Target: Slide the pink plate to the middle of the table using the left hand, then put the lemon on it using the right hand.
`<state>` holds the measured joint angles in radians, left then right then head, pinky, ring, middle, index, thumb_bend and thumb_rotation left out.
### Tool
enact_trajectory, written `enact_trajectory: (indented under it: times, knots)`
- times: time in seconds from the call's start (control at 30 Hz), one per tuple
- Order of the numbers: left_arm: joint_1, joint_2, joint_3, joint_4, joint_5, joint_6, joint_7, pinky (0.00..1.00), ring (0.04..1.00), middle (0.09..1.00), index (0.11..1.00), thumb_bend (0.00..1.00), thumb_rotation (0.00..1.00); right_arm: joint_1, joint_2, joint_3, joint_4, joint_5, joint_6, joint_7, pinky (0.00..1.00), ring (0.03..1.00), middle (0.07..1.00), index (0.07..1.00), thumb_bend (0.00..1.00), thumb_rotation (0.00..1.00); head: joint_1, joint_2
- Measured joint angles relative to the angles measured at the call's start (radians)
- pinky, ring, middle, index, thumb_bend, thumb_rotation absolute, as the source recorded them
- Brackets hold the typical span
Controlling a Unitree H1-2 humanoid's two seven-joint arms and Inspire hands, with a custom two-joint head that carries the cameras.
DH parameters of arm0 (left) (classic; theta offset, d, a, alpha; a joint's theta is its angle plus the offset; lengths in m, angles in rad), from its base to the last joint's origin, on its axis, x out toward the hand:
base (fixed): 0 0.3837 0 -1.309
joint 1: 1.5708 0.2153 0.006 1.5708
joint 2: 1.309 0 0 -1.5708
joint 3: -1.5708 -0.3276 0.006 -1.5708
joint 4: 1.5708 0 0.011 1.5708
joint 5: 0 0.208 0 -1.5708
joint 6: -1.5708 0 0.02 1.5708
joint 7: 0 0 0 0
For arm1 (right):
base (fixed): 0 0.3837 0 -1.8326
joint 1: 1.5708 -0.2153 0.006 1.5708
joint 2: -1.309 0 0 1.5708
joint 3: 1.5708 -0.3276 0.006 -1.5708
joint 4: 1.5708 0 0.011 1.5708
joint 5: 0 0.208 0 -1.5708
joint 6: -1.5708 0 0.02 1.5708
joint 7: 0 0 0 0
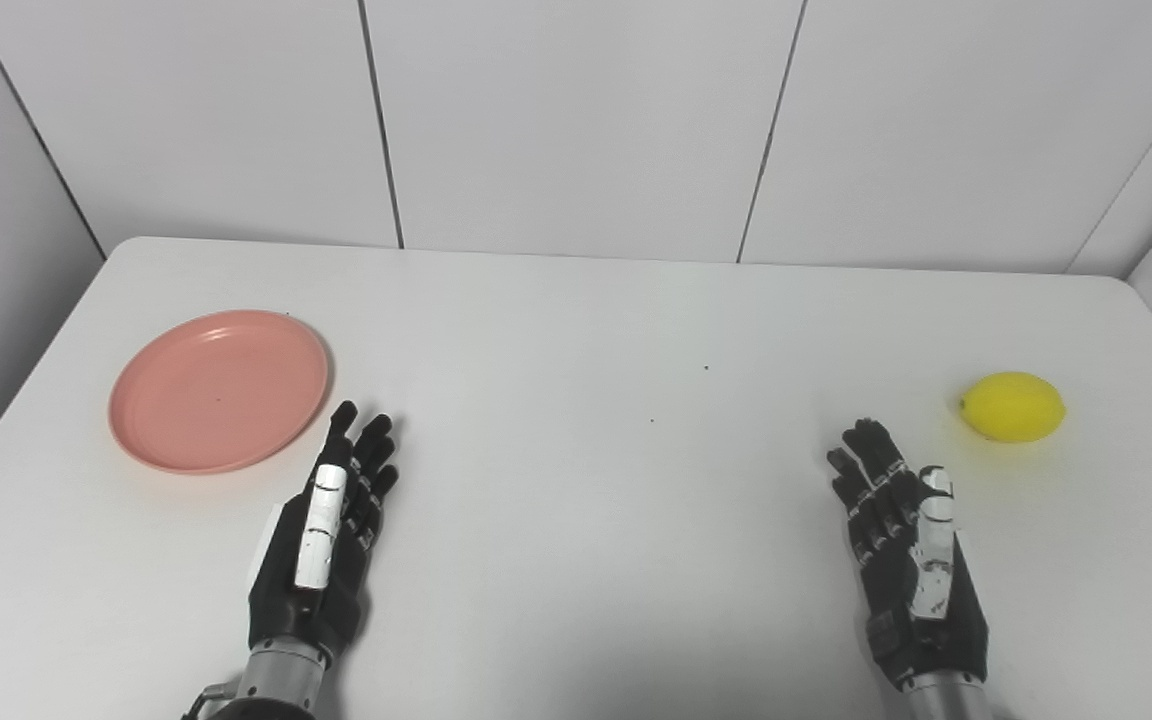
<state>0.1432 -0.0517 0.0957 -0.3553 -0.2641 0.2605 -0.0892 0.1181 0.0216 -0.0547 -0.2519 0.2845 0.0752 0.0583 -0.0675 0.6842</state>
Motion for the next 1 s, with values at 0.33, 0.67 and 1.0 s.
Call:
enact_trajectory:
  times: [0.33,0.67,1.0]
  knots:
    - [0.000,0.000,0.000,0.000,0.003,0.000,0.000,1.00,0.978,0.944,0.997,0.66,0.80,0.000,0.000,0.000,0.000,0.000,0.000,0.000,0.99,0.916,0.920,0.885,0.80,0.99,0.000,-0.002]
    - [0.000,0.000,0.000,-0.001,0.003,0.001,0.000,1.00,0.978,0.946,0.997,0.66,0.80,0.000,-0.001,0.002,-0.001,0.000,0.000,0.000,0.98,0.911,0.918,0.881,0.80,0.98,0.002,0.002]
    - [-0.002,-0.003,-0.017,0.023,0.036,-0.024,0.002,1.00,0.960,0.936,0.981,0.64,0.81,-0.002,-0.023,-0.008,0.028,0.027,-0.007,0.032,0.99,0.922,0.930,0.900,0.78,1.00,0.090,-0.061]
